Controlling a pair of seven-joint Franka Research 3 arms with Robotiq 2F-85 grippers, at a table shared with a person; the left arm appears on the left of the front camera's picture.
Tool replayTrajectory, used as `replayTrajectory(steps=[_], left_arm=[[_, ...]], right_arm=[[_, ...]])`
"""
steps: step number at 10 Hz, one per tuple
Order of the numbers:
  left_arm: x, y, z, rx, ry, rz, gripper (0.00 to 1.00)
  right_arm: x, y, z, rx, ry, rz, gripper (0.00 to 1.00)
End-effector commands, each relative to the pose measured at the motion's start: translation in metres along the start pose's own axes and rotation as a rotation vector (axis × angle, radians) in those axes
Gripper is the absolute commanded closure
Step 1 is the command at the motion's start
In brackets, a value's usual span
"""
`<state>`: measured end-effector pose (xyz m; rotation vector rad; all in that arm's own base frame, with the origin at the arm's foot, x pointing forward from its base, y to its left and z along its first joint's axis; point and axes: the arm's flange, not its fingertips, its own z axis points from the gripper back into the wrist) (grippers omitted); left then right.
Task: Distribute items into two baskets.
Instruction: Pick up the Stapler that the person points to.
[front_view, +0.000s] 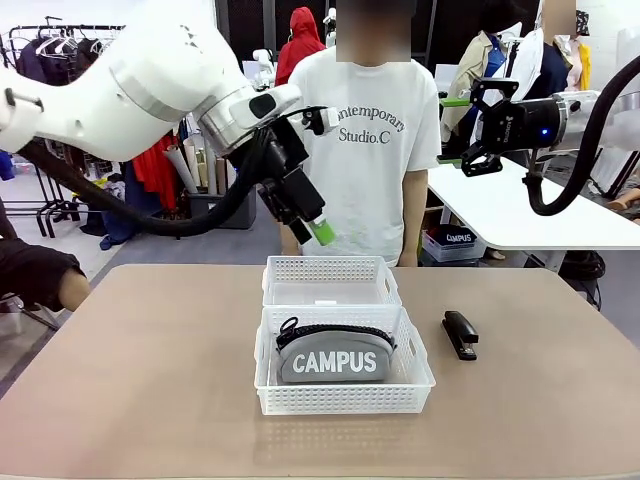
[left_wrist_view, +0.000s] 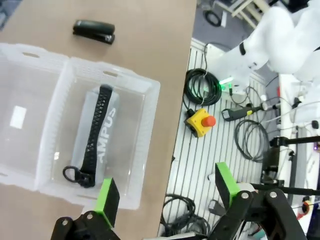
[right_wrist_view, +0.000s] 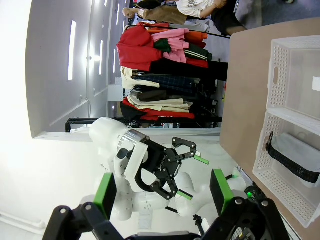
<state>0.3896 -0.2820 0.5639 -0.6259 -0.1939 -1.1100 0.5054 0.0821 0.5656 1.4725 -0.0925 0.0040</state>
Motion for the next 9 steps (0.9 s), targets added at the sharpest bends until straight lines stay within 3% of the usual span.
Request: replayTrajectory(steps=[1, 2, 9], left_arm=[[0.020, -0.007, -0.016, -0.001, 0.104, -0.101, 0.00], [0.000, 0.000, 0.000, 0.000, 0.000, 0.000, 0.00], [0.002, 0.003, -0.001, 0.004, 0.018, -0.009, 0.00]], right_arm=[[0.000, 0.002, 0.000, 0.002, 0.000, 0.002, 0.00], [0.000, 0.002, 0.000, 0.002, 0.000, 0.002, 0.00], [0.000, 0.002, 0.000, 0.002, 0.000, 0.002, 0.00]])
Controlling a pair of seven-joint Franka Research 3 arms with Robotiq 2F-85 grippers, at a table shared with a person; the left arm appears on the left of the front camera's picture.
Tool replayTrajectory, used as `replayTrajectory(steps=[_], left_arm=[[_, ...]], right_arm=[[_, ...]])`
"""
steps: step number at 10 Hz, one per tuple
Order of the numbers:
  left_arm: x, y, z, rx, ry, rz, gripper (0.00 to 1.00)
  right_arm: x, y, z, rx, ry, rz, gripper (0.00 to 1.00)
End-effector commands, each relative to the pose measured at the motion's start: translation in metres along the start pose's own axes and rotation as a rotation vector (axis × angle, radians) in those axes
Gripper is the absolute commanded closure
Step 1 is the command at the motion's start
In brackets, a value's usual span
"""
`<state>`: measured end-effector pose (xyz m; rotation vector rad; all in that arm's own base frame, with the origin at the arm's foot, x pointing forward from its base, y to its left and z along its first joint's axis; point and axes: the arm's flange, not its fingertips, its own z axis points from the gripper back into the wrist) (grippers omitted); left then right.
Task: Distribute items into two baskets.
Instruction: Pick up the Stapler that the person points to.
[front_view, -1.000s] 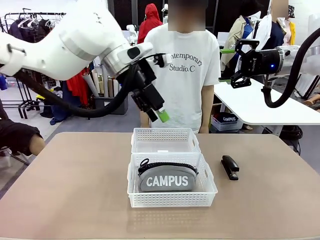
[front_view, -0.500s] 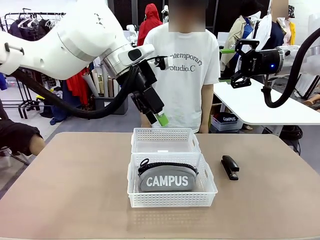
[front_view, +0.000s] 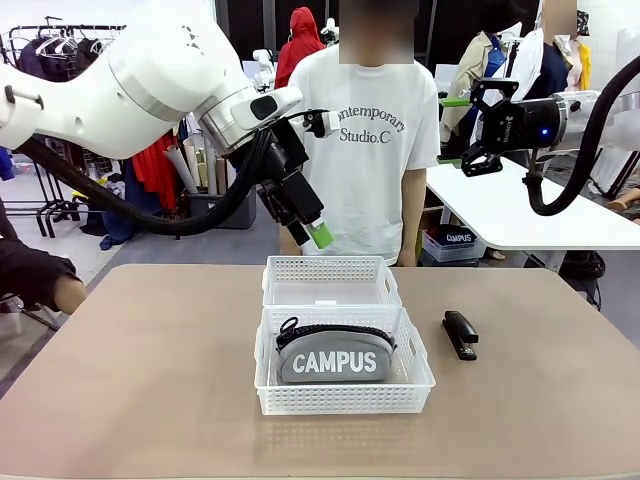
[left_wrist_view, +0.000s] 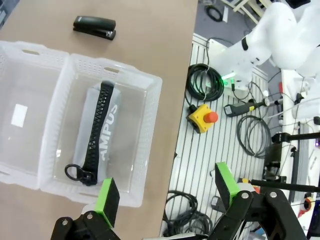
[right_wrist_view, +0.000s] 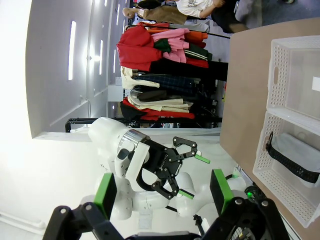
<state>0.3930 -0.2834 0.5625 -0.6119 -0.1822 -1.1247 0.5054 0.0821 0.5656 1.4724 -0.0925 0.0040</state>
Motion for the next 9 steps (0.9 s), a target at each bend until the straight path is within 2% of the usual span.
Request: replayTrajectory(steps=[1, 4, 6, 7, 8, 9], left_arm=[[-0.013, -0.001, 0.019, -0.023, -0.040, 0.092, 0.00], [-0.051, -0.001, 0.058, -0.072, -0.219, 0.308, 0.00], [-0.083, 0.002, 0.082, -0.157, -0.407, 0.435, 0.00], [-0.101, 0.009, 0.096, -0.241, -0.498, 0.490, 0.00], [-0.115, 0.018, 0.104, -0.299, -0.572, 0.505, 0.00], [-0.132, 0.029, 0.112, -0.314, -0.615, 0.573, 0.00]], right_arm=[[0.000, 0.002, 0.000, 0.002, 0.000, 0.002, 0.00], [0.000, 0.002, 0.000, 0.002, 0.000, 0.002, 0.00], [0.000, 0.002, 0.000, 0.002, 0.000, 0.002, 0.00], [0.000, 0.002, 0.000, 0.002, 0.000, 0.002, 0.00], [0.000, 0.002, 0.000, 0.002, 0.000, 0.002, 0.00], [0.000, 0.002, 0.000, 0.002, 0.000, 0.002, 0.00]])
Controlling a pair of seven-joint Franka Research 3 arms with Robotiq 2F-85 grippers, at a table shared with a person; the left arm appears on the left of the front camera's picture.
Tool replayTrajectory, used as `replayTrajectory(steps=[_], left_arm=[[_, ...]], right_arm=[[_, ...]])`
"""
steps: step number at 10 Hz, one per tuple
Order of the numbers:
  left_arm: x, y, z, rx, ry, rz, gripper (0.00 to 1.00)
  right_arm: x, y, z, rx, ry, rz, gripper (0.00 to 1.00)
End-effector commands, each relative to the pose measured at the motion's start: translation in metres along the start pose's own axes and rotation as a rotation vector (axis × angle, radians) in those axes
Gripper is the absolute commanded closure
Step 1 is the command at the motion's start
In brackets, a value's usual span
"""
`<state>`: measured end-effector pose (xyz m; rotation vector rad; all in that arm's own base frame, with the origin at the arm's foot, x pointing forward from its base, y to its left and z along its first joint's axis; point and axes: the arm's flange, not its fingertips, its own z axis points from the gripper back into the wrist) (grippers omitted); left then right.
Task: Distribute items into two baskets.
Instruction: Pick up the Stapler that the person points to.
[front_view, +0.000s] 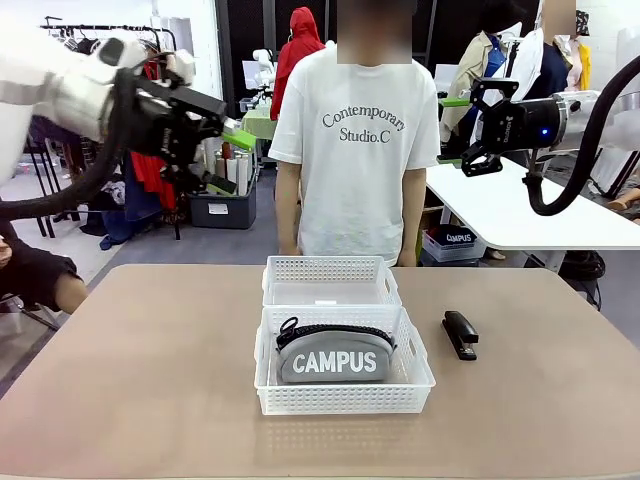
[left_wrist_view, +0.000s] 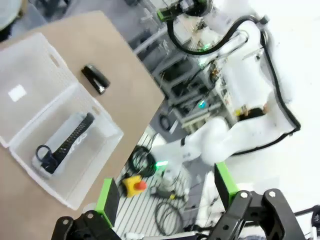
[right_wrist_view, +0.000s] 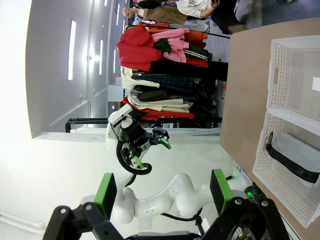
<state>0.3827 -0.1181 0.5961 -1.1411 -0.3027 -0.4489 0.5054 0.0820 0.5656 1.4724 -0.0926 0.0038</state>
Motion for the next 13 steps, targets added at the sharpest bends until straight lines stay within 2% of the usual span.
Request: replayTrajectory(steps=[1, 4, 5, 8, 11, 13], left_arm=[[-0.012, 0.021, 0.019, -0.072, -0.111, 0.050, 0.00], [-0.021, 0.051, 0.056, -0.199, -0.173, 0.090, 0.00], [-0.021, 0.055, 0.064, -0.272, -0.190, 0.067, 0.00], [-0.017, 0.067, 0.086, -0.302, -0.255, 0.170, 0.00], [0.006, 0.071, 0.089, -0.358, -0.246, 0.207, 0.00], [0.028, 0.073, 0.081, -0.343, -0.228, 0.227, 0.00]], right_arm=[[0.000, 0.002, 0.000, 0.002, 0.001, 0.003, 0.00], [0.000, 0.002, 0.000, 0.002, 0.001, 0.003, 0.00], [0.000, 0.002, 0.000, 0.002, 0.001, 0.003, 0.00], [0.000, 0.002, 0.000, 0.002, 0.001, 0.003, 0.00], [0.000, 0.002, 0.000, 0.002, 0.001, 0.003, 0.00], [0.000, 0.002, 0.000, 0.002, 0.001, 0.003, 0.00]])
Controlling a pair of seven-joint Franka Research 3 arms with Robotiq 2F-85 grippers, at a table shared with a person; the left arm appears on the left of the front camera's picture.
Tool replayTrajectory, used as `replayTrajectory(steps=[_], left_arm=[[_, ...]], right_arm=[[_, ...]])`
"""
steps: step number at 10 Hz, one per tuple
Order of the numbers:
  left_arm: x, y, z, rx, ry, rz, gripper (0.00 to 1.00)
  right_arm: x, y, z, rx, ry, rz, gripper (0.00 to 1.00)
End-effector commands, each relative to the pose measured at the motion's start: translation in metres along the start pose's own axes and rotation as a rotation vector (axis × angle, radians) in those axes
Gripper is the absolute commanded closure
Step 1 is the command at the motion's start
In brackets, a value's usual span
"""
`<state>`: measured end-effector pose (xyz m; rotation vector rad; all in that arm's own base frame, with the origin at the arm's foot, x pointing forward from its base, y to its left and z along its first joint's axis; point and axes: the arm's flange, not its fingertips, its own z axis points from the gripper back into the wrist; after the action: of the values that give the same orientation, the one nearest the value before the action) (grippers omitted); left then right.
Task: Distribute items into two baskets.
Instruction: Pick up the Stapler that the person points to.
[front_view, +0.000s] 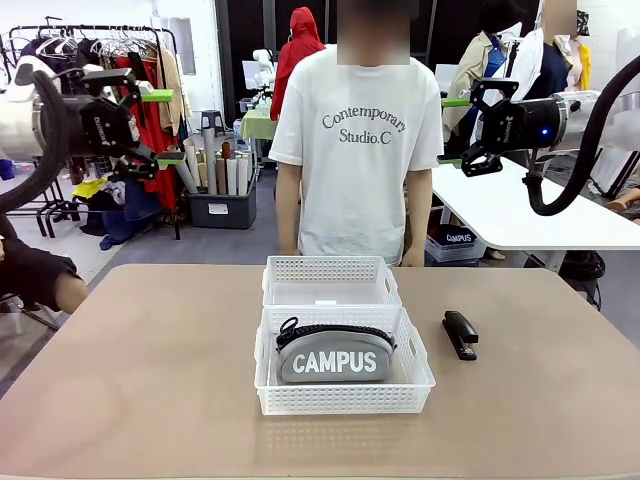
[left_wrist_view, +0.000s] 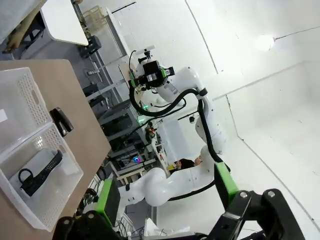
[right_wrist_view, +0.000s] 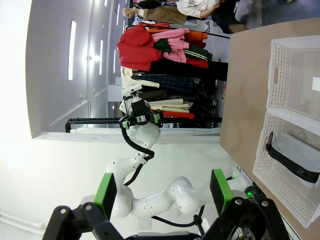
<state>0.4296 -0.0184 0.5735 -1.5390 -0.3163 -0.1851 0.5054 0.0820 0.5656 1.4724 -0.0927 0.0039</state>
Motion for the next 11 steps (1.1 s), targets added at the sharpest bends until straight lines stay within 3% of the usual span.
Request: replayTrajectory(steps=[1, 4, 11], left_arm=[[0.025, -0.004, -0.015, 0.011, 0.012, 0.033, 0.00], [0.046, -0.001, -0.029, 0.027, 0.016, 0.040, 0.00], [0.042, 0.004, -0.029, 0.039, 0.028, 0.022, 0.00]], right_arm=[[0.000, 0.002, 0.000, 0.002, 0.001, 0.002, 0.00], [0.000, 0.002, 0.000, 0.002, 0.001, 0.002, 0.00], [0.000, 0.002, 0.000, 0.002, 0.001, 0.002, 0.00]])
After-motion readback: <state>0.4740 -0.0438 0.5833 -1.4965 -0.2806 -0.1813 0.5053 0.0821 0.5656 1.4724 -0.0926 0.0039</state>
